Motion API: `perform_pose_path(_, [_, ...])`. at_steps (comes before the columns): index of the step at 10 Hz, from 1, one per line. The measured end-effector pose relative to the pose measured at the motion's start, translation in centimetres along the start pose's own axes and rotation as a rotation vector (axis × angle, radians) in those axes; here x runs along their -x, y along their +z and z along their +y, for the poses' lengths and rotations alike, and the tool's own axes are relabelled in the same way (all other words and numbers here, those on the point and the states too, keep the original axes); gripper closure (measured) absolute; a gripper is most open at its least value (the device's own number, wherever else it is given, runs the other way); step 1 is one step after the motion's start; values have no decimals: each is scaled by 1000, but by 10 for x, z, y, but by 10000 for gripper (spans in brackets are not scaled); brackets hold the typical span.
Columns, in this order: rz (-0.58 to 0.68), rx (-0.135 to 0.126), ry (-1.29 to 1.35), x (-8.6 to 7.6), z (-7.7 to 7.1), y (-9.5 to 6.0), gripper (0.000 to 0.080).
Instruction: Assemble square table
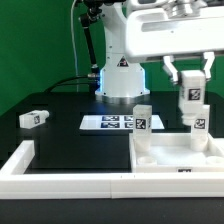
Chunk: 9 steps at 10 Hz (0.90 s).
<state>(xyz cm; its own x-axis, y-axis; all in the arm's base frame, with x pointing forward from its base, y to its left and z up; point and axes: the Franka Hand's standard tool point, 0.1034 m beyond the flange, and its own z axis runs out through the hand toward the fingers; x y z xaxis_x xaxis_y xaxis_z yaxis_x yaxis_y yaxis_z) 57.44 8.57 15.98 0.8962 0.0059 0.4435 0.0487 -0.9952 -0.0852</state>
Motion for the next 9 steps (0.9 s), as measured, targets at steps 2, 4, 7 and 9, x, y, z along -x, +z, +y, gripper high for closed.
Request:
perform_pose_path(2, [3,9,-2,2,5,1,508])
perform_pose_path(4, [36,28,-18,0,11,1,508])
perform_pose_path(7, [173,84,13,8,9,23,509])
perform_pose_path(9, [154,65,32,12,2,35,508])
